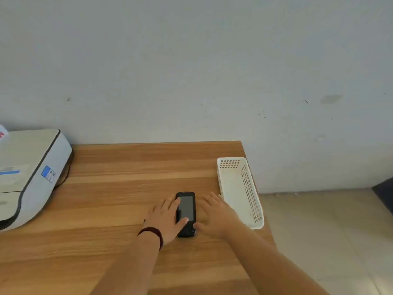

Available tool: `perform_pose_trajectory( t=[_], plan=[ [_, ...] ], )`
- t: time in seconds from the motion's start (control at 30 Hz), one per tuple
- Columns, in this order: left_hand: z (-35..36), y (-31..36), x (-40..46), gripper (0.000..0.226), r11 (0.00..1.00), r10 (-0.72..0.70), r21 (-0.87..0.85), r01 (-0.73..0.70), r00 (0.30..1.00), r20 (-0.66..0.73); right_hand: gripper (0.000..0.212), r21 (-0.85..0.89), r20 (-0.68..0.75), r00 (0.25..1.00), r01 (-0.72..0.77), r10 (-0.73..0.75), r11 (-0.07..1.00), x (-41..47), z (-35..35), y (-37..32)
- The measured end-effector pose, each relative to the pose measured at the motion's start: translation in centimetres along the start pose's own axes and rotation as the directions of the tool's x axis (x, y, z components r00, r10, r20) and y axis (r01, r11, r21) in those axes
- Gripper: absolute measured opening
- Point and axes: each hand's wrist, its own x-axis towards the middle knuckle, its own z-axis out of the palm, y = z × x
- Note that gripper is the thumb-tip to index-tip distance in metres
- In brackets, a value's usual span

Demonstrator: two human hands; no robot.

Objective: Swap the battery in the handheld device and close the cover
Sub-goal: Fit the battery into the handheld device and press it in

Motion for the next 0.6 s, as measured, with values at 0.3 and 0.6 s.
perform_pose_trajectory(
  t=[0.3,0.6],
  plan=[
    [4.1,3.5,2.0,0.087,0.980,-0.197,0.018,0.196,0.980,0.041,0.079,-0.103,-0.044,0.999,0.015,-0.019,0.995,-0.2,1.3,1.5],
    [6.2,5.4,2.4,0.093,0.948,-0.317,0.025,0.316,0.945,0.079,0.078,-0.120,-0.043,0.999,-0.003,-0.003,0.993,-0.4,2.5,2.3]
  ],
)
